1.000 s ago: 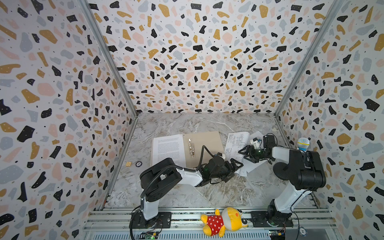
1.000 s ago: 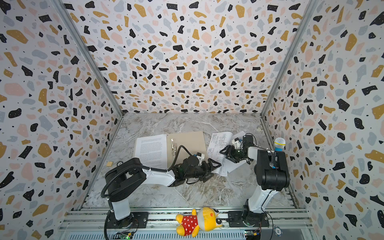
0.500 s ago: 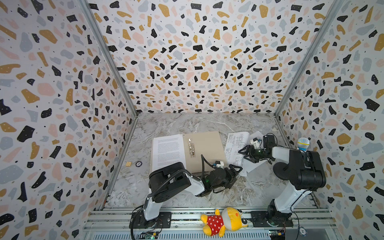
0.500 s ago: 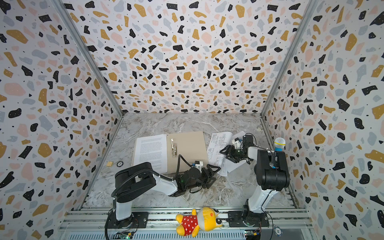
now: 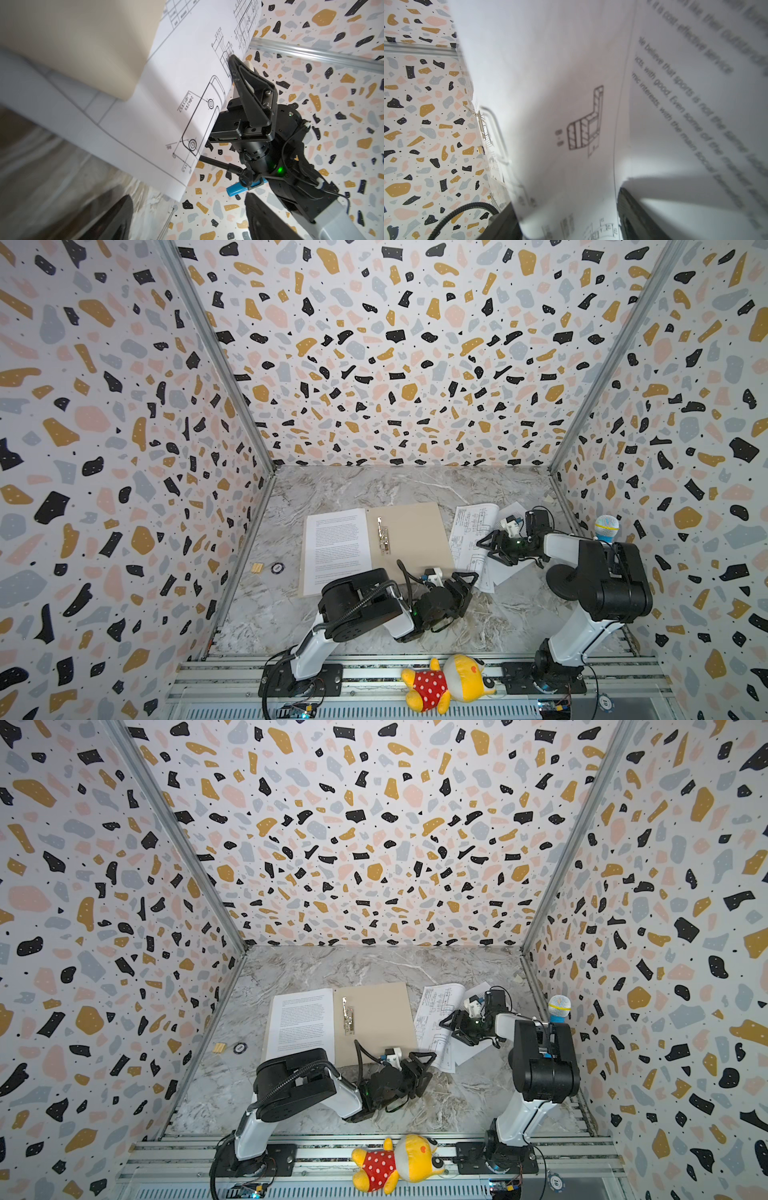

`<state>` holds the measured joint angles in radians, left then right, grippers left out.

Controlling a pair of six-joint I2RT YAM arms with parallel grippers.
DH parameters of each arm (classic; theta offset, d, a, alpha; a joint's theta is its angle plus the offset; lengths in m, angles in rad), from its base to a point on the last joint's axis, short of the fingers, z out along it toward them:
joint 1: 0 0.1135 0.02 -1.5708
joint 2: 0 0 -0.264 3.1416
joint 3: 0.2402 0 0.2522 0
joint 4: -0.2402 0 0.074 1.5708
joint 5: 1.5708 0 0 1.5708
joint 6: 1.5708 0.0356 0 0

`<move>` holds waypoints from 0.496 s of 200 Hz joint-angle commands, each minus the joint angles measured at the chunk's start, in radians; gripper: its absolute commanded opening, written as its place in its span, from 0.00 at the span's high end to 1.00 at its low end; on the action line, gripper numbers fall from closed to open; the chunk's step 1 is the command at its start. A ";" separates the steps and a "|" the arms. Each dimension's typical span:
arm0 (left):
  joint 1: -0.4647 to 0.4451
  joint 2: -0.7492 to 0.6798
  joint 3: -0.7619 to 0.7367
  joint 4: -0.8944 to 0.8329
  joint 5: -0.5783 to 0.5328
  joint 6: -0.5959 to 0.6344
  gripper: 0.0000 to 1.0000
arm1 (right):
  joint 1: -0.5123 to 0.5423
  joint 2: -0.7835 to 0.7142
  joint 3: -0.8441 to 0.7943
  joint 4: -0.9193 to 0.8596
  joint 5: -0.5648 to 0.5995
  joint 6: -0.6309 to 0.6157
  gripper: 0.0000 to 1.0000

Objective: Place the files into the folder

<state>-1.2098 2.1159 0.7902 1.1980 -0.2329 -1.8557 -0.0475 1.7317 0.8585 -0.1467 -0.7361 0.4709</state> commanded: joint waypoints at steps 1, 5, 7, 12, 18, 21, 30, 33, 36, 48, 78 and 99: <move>-0.011 0.024 0.016 0.105 -0.067 -0.026 0.16 | -0.001 -0.021 -0.026 -0.060 0.083 0.000 0.30; -0.012 0.029 0.020 0.107 -0.072 -0.026 0.16 | -0.001 -0.023 -0.027 -0.060 0.084 0.000 0.30; -0.013 0.031 0.022 0.107 -0.073 -0.025 0.16 | 0.000 -0.023 -0.028 -0.059 0.085 0.000 0.30; -0.015 0.036 0.027 0.107 -0.077 -0.028 0.16 | -0.001 -0.027 -0.029 -0.059 0.089 0.001 0.30; -0.018 0.044 0.033 0.110 -0.084 -0.033 0.17 | -0.002 -0.027 -0.030 -0.059 0.089 0.003 0.30; -0.020 0.048 0.036 0.112 -0.088 -0.035 0.17 | -0.001 -0.027 -0.030 -0.059 0.089 0.003 0.30; -0.025 0.060 0.041 0.124 -0.102 -0.046 0.18 | -0.001 -0.029 -0.030 -0.058 0.090 0.003 0.30; -0.027 0.065 0.043 0.129 -0.108 -0.050 0.18 | 0.000 -0.031 -0.030 -0.058 0.091 0.005 0.30; -0.029 0.068 0.043 0.136 -0.115 -0.054 0.19 | -0.001 -0.031 -0.030 -0.058 0.091 0.005 0.30; -0.035 0.086 0.046 0.158 -0.135 -0.066 0.20 | -0.001 -0.033 -0.030 -0.059 0.093 0.006 0.30; -0.040 0.112 0.049 0.185 -0.178 -0.076 0.24 | 0.001 -0.033 -0.036 -0.055 0.095 0.004 0.30; -0.041 0.131 0.052 0.224 -0.192 -0.078 0.25 | 0.006 -0.029 -0.039 -0.057 0.094 -0.003 0.31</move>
<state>-1.2449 2.2143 0.8318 1.3540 -0.3714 -1.9259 -0.0463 1.7130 0.8459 -0.1467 -0.7029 0.4736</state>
